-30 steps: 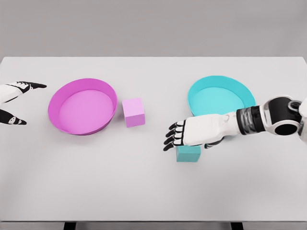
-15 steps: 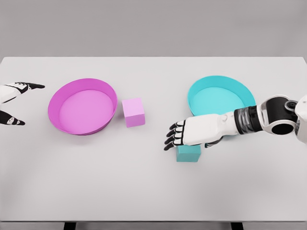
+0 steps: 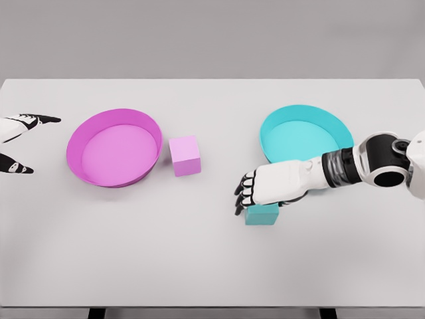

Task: Place the blocks in the corresponding plates according to their colors

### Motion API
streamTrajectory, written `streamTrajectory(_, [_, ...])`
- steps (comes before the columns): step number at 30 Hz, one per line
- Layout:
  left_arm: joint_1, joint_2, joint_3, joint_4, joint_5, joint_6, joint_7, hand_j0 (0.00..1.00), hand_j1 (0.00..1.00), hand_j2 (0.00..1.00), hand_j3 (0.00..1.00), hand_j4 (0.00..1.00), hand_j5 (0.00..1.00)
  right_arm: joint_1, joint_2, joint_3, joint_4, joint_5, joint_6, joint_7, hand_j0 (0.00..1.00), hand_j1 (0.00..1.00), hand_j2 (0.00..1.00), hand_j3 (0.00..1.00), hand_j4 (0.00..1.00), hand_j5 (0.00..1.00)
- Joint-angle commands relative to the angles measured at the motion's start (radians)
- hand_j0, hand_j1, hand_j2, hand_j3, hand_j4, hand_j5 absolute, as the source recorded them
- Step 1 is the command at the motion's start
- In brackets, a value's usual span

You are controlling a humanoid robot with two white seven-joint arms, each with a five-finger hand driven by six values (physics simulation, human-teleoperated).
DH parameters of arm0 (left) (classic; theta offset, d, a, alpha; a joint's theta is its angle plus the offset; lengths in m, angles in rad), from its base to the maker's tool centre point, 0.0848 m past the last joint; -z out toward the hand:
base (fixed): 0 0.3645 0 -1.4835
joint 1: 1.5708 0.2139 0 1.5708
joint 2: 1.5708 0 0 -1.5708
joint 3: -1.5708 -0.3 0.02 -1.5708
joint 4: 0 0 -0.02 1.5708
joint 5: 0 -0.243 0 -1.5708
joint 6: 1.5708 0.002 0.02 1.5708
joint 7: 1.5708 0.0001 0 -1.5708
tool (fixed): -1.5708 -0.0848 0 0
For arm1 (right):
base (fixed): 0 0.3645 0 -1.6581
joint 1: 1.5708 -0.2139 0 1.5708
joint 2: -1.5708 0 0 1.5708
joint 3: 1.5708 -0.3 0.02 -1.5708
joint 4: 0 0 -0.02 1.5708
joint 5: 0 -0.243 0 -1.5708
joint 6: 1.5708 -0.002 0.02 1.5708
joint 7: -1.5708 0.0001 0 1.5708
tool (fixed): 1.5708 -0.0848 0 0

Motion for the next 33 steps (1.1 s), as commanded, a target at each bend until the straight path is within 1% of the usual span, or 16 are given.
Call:
streamTrajectory(1, [0.000,0.001,0.005,0.007,0.007,0.002,0.000,1.00,1.00,1.00,1.00,1.00,1.00,0.000,0.000,-0.003,-0.001,0.007,-0.002,0.008,0.78,0.78,0.78,0.78,0.78,0.78])
streamTrajectory(3, [0.000,0.001,0.005,0.007,0.008,0.002,0.000,1.00,1.00,1.00,1.00,1.00,1.00,-0.002,0.000,-0.004,-0.001,0.007,-0.002,0.006,0.76,0.76,0.76,0.76,0.76,0.76])
streamTrajectory(5, [0.002,0.001,0.005,0.007,0.007,0.002,0.000,1.00,1.00,1.00,1.00,1.00,1.00,-0.002,0.000,-0.004,-0.001,0.008,-0.002,0.006,0.70,0.70,0.70,0.70,0.70,0.70])
streamTrajectory(8, [0.002,0.002,0.009,0.008,0.010,0.002,0.000,1.00,1.00,1.00,1.00,1.00,1.00,-0.003,0.000,-0.006,-0.001,0.008,-0.002,0.006,0.66,0.66,0.66,0.66,0.66,0.66])
streamTrajectory(12, [0.003,0.004,0.010,0.007,0.010,0.002,-0.001,1.00,1.00,1.00,1.00,1.00,1.00,-0.008,0.000,-0.009,-0.001,0.007,-0.002,0.004,0.65,0.65,0.65,0.65,0.65,0.65])
streamTrajectory(14, [0.005,0.005,0.010,0.008,0.010,0.002,-0.002,1.00,1.00,1.00,1.00,1.00,1.00,-0.009,0.000,-0.021,-0.001,0.007,-0.002,0.004,0.62,0.62,0.62,0.62,0.62,0.62])
streamTrajectory(17, [0.008,0.009,0.010,0.007,0.010,0.002,-0.002,1.00,1.00,1.00,1.00,1.00,1.00,-0.012,-0.002,-0.033,-0.002,0.003,-0.002,0.003,0.61,0.61,0.61,0.61,0.61,0.61])
streamTrajectory(18, [0.008,0.009,0.010,0.008,0.010,0.002,-0.002,1.00,1.00,1.00,1.00,1.00,1.00,-0.012,-0.002,-0.053,-0.004,0.002,-0.002,0.003,0.59,0.59,0.59,0.59,0.59,0.59])
streamTrajectory(23, [0.008,0.009,0.012,0.008,0.010,0.002,-0.002,1.00,1.00,1.00,1.00,1.00,1.00,-0.015,-0.005,-0.069,-0.021,0.000,-0.002,0.001,0.59,0.59,0.59,0.59,0.59,0.59])
streamTrajectory(26, [0.011,0.007,0.012,0.005,0.010,0.002,-0.003,1.00,1.00,1.00,1.00,1.00,1.00,-0.018,-0.008,-0.096,-0.025,-0.004,-0.002,-0.002,0.58,0.58,0.58,0.58,0.58,0.58])
streamTrajectory(28, [0.011,-0.001,0.013,0.007,0.013,0.002,-0.038,1.00,1.00,1.00,1.00,1.00,1.00,-0.018,-0.006,-0.101,-0.025,-0.006,-0.002,-0.003,0.58,0.58,0.58,0.58,0.58,0.58])
streamTrajectory(31, [0.008,-0.001,0.013,0.007,0.013,0.002,-0.043,1.00,1.00,1.00,1.00,1.00,1.00,-0.018,-0.008,-0.104,-0.025,-0.006,-0.002,-0.005,0.58,0.58,0.58,0.58,0.58,0.58])
streamTrajectory(33, [0.008,-0.001,0.013,0.007,0.013,0.002,-0.044,1.00,1.00,1.00,1.00,1.00,1.00,-0.020,-0.009,-0.134,-0.022,-0.018,-0.002,-0.003,0.58,0.58,0.58,0.58,0.58,0.58])
